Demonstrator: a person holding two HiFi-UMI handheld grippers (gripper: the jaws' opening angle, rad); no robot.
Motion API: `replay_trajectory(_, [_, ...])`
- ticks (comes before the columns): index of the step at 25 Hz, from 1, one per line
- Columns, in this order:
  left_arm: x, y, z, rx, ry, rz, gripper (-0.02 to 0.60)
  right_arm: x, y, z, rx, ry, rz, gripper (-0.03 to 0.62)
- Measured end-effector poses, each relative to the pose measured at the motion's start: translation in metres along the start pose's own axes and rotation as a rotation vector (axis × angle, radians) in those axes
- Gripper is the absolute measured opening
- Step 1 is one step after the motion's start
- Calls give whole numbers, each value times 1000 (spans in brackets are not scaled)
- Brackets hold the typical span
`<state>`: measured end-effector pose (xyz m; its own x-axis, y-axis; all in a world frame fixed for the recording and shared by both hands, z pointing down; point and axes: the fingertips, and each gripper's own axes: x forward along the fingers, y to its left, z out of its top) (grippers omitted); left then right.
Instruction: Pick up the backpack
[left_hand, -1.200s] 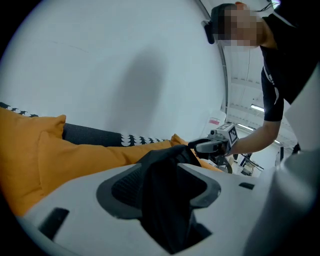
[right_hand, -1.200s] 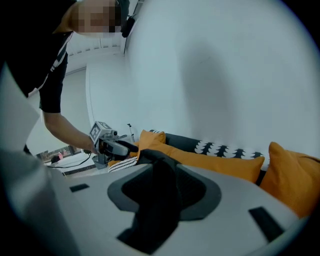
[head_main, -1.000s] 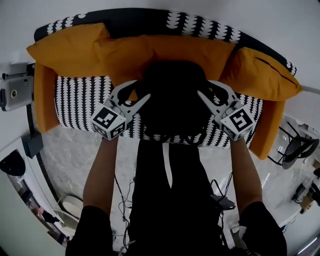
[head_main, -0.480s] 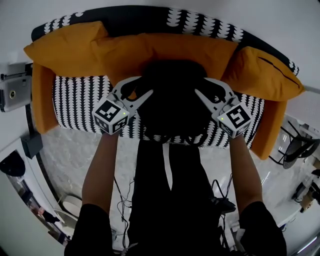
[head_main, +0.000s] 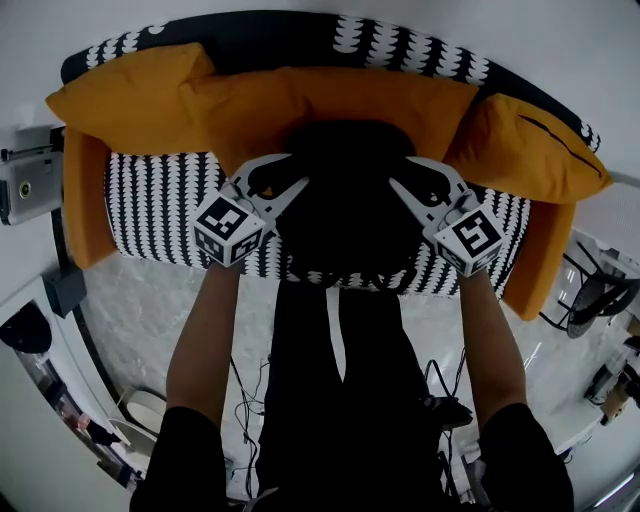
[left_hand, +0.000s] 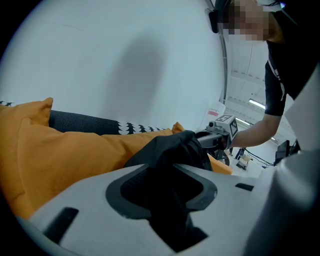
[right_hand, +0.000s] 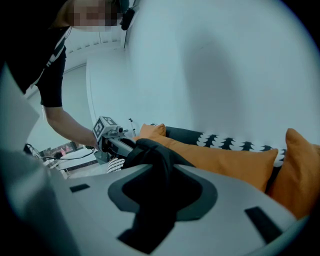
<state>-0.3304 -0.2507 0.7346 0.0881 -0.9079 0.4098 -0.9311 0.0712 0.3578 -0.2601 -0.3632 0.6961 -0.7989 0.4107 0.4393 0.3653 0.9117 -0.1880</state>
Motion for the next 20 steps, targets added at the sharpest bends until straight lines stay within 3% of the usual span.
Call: replay_trajectory(20, [3, -2, -2, -86, -28, -27, 74, 4, 5, -2, 17, -13, 12, 58])
